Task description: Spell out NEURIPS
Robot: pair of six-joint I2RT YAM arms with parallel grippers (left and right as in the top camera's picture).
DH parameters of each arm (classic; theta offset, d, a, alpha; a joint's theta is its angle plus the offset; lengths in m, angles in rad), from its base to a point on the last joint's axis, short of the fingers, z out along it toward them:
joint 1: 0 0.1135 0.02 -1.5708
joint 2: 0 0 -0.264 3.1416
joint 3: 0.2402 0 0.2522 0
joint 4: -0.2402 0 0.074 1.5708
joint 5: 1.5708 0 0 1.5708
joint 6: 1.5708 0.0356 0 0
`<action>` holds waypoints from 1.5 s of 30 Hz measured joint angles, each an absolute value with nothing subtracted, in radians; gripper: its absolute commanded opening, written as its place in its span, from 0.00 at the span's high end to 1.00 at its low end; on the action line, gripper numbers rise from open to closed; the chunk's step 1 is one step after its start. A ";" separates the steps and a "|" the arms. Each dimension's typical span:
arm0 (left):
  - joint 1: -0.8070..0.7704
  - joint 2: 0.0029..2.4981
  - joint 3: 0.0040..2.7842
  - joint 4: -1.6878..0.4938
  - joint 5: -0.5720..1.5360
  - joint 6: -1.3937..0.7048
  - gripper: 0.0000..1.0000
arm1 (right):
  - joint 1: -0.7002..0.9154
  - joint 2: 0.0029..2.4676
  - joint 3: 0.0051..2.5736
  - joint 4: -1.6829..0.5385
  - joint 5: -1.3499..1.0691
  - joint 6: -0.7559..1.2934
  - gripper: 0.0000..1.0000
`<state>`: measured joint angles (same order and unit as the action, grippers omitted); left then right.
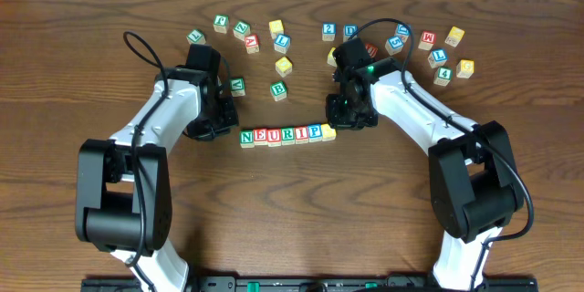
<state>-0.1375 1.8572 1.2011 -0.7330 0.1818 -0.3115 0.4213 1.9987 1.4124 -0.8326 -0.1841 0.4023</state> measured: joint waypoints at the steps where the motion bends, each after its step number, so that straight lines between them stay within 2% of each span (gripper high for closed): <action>1: -0.140 1.858 1.201 -0.733 0.183 -0.308 0.92 | 0.421 1.999 1.412 -0.833 -0.184 0.402 0.89; 13: -0.205 1.861 1.194 -0.742 0.198 -0.284 0.92 | 0.423 1.999 1.412 -0.855 -0.193 0.407 0.92; 18: -0.204 1.863 1.186 -0.734 0.198 -0.284 0.92 | 0.423 1.999 1.412 -0.838 -0.194 0.408 0.99; 36: -0.204 1.864 1.151 -0.727 0.201 -0.284 0.92 | 0.370 1.998 1.413 -0.864 -0.160 0.414 0.93; 45: -0.204 1.865 1.151 -0.704 0.201 -0.284 0.92 | 0.403 1.999 1.412 -0.858 -0.160 0.414 0.96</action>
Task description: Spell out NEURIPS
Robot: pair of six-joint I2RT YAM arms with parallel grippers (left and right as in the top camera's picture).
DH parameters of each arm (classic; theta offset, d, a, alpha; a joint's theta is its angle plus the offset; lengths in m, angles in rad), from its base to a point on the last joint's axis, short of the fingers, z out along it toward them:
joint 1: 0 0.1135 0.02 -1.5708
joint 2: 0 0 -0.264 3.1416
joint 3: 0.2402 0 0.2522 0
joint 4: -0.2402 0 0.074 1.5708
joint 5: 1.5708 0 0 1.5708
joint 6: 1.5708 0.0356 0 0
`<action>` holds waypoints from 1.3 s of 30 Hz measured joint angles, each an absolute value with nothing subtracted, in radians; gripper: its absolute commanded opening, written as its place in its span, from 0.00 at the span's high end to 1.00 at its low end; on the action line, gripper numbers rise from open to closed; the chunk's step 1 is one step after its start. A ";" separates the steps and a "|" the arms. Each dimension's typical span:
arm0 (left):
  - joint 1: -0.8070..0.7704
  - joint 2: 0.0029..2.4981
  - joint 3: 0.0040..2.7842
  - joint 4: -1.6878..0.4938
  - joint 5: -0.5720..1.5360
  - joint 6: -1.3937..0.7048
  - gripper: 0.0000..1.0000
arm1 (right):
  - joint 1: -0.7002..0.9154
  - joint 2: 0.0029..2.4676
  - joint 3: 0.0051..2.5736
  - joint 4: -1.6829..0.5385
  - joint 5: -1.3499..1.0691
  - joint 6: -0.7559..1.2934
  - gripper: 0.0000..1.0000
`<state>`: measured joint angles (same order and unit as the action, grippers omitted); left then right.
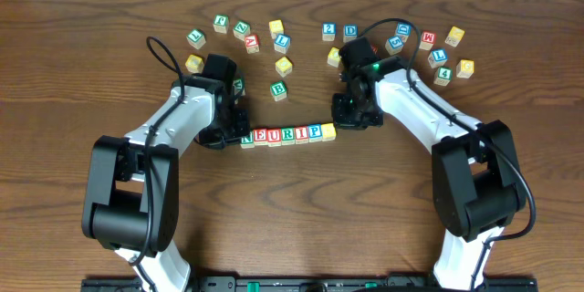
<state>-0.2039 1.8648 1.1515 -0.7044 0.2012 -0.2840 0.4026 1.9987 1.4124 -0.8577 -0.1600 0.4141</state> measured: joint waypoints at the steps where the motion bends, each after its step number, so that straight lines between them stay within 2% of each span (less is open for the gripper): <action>1: -0.204 1.865 1.151 -0.701 0.201 -0.284 0.92 | 0.406 1.999 1.412 -0.855 -0.161 0.414 0.96; 19: -0.203 1.865 1.151 -0.652 0.199 -0.284 0.92 | 0.437 2.001 1.412 -0.884 -0.164 0.418 0.94; 33: -0.203 1.865 1.151 -0.639 0.197 -0.284 0.92 | 0.437 2.002 1.412 -0.907 -0.178 0.442 0.96; 39: -0.168 1.865 1.176 -0.717 0.201 -0.270 0.92 | 0.393 2.000 1.434 -0.960 -0.160 0.445 0.85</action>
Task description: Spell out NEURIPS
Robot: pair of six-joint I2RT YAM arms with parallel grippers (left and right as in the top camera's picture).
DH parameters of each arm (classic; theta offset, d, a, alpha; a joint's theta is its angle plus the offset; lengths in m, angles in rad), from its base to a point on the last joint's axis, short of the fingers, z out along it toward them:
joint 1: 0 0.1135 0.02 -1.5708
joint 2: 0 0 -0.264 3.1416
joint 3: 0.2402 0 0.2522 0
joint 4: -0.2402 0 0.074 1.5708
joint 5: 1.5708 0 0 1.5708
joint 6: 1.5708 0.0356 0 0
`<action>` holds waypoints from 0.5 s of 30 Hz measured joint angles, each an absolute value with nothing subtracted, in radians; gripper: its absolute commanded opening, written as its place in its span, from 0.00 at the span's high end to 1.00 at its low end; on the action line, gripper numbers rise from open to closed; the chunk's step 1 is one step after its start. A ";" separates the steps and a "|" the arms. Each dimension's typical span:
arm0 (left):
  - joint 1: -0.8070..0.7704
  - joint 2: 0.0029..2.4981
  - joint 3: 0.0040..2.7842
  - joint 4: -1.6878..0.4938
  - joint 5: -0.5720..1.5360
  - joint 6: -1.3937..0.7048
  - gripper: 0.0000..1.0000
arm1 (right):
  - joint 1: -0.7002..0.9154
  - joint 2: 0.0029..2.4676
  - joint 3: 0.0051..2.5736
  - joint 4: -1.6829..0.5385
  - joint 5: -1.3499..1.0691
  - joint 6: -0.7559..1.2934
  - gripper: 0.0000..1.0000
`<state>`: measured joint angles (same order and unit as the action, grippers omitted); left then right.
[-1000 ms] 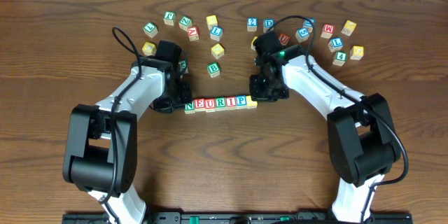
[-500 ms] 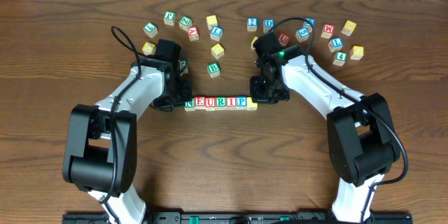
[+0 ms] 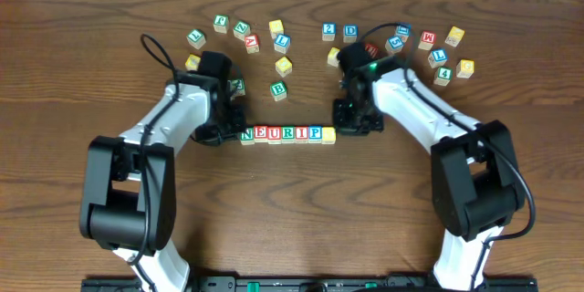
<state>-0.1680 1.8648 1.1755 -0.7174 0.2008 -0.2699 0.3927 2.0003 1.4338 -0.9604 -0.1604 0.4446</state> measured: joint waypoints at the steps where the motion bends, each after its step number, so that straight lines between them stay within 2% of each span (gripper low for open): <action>1: -0.152 1.865 1.193 -0.736 0.201 -0.260 0.92 | 0.375 1.995 1.445 -0.970 -0.152 0.443 0.84; 4: -0.097 1.861 1.257 -0.789 0.199 -0.231 0.85 | 0.325 1.962 1.473 -0.988 -0.133 0.435 0.83; 7: -0.031 1.828 1.337 -0.861 0.199 -0.196 0.54 | 0.280 1.900 1.508 -1.016 -0.122 0.406 0.75; 9: 0.009 1.784 1.388 -0.895 0.197 -0.178 0.40 | 0.259 1.853 1.528 -1.036 -0.117 0.380 0.59; 10: 0.029 1.757 1.409 -0.904 0.197 -0.176 0.27 | 0.249 1.824 1.539 -1.049 -0.115 0.367 0.52; 11: 0.048 1.726 1.426 -0.905 0.197 -0.173 0.21 | 0.241 1.795 1.547 -1.060 -0.114 0.353 0.49; 12: 0.066 1.692 1.438 -0.907 0.197 -0.162 0.02 | 0.233 1.764 1.555 -1.071 -0.112 0.336 0.43; 14: 0.103 1.615 1.452 -0.916 0.197 -0.157 0.02 | 0.219 1.693 1.559 -1.090 -0.112 0.315 0.29; 15: 0.118 1.583 1.456 -0.924 0.196 -0.155 0.02 | 0.212 1.660 1.559 -1.099 -0.112 0.303 0.11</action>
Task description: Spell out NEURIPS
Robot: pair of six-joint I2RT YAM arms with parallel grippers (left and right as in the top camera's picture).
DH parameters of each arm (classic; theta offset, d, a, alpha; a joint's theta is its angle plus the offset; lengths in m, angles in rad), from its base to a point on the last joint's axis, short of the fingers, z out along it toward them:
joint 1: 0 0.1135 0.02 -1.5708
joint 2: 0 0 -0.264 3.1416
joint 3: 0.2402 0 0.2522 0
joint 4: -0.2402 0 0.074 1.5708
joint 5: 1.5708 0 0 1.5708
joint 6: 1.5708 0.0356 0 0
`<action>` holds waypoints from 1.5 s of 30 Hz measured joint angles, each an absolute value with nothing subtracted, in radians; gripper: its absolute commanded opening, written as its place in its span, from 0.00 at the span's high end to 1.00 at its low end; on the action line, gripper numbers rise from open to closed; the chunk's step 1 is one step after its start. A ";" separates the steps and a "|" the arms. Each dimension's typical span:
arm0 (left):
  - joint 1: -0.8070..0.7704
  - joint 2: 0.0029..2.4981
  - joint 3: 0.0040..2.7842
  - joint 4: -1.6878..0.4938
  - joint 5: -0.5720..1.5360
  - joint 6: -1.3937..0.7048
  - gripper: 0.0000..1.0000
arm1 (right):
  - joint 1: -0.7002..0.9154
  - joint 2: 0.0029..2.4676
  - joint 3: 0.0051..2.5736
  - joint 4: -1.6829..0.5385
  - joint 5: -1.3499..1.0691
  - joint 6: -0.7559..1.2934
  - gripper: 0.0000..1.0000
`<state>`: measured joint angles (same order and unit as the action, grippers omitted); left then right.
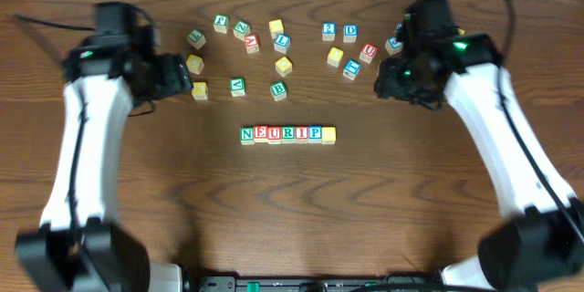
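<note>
A straight row of letter blocks [287, 134] lies at the table's middle and reads N, E, U, R, I, P. A yellow block [328, 133] closes its right end; its letter is too small to read. My left gripper [176, 78] hangs high at the upper left, far from the row. At the upper right, my right gripper [394, 82] is equally far away. Both arms are blurred, so their jaws cannot be made out. Nothing shows between them.
Loose letter blocks are scattered behind the row: a left cluster around a green block [237, 86] and a yellow one [284, 66], and a right cluster around a yellow block [335, 56] and a red one [369, 52]. The dark base rail [292, 283] runs along the front edge.
Both grippers have left the ends of the row. The left one is now up at the far left, the right one up at the far right. The row has not moved.
The grippers first stood at either side of the seven-block row, the left one a little apart from it. Then the left gripper was against the row's left end, with the right one at the right end. Now both arms are withdrawn and the row lies straight.
</note>
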<state>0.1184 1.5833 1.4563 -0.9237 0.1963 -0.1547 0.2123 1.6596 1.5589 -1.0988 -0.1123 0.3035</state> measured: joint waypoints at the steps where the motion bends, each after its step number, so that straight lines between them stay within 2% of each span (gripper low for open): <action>1: 0.133 1.552 1.458 -0.931 0.196 -0.156 0.03 | 0.204 1.619 1.559 -1.111 -0.110 0.299 0.01; 13: 0.163 1.503 1.459 -0.937 0.196 -0.156 0.02 | 0.166 1.269 1.570 -1.142 -0.104 0.276 0.01; 26: 0.163 1.503 1.459 -0.937 0.196 -0.156 0.02 | 0.166 1.212 1.569 -1.155 -0.056 0.257 0.01; 29: 0.163 1.503 1.459 -0.938 0.197 -0.155 0.02 | 0.166 1.186 1.517 -1.022 -0.038 0.213 0.01; 33: 0.163 1.503 1.459 -0.938 0.197 -0.155 0.02 | 0.164 1.071 1.299 -0.746 -0.027 0.136 0.01; 41: 0.163 1.504 1.459 -0.939 0.197 -0.156 0.02 | 0.077 0.622 0.680 -0.246 -0.045 0.081 0.01; 45: 0.163 1.504 1.459 -0.937 0.197 -0.156 0.02 | 0.059 0.378 0.419 -0.131 -0.052 0.074 0.01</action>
<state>0.1635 1.5036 1.4586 -0.9367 0.1967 -0.1558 0.0593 0.3782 0.4194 -0.1310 -0.0521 0.0742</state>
